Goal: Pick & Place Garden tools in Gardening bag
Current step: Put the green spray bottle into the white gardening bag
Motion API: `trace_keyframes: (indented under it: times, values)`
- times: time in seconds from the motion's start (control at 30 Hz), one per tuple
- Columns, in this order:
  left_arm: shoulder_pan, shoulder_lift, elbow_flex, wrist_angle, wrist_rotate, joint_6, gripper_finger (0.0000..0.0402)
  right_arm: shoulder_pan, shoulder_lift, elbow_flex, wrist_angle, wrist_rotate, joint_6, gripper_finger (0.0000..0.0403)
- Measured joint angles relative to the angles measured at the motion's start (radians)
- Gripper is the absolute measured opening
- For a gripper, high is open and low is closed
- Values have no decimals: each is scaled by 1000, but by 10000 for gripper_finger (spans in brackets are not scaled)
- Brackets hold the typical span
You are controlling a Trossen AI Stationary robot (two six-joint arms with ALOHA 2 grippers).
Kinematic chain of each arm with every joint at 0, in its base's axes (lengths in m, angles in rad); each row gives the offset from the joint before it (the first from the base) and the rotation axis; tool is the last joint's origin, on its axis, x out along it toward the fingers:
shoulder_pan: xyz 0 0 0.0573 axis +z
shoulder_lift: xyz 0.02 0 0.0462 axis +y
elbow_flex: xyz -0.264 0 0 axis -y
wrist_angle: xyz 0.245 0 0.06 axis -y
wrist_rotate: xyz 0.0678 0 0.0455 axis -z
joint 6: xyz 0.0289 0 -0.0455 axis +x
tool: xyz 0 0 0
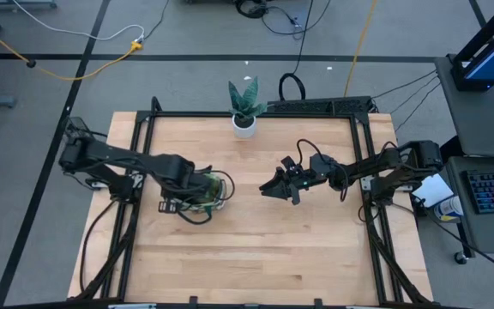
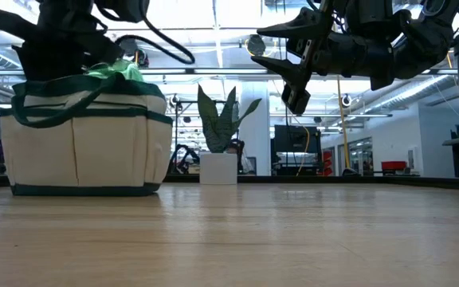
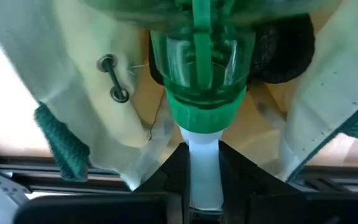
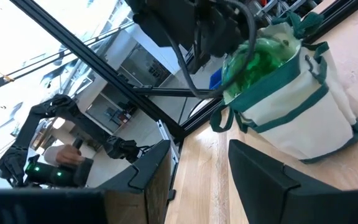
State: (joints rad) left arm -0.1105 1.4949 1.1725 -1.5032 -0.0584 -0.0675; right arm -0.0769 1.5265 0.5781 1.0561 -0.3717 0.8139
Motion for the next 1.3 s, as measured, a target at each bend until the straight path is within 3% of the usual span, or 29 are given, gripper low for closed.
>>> trace_keyframes:
  times: [0.27, 0.6, 0.8, 1.03, 1.3]
  values:
    - [0, 34, 1, 6, -13, -3, 61, 0, 0, 0, 0, 0, -21, 155]
    - [-6, 38, -2, 10, -15, -47, 152, 0, 0, 0, 0, 0, -56, 155]
    - [-19, 38, -2, -42, -18, -81, 185, 0, 0, 0, 0, 0, -60, 155]
    - [-46, 12, -2, -69, 47, -136, 175, 0, 0, 0, 0, 0, -60, 155]
    - [-64, -37, 20, -66, 31, -167, 142, 0, 0, 0, 1, 1, -60, 155]
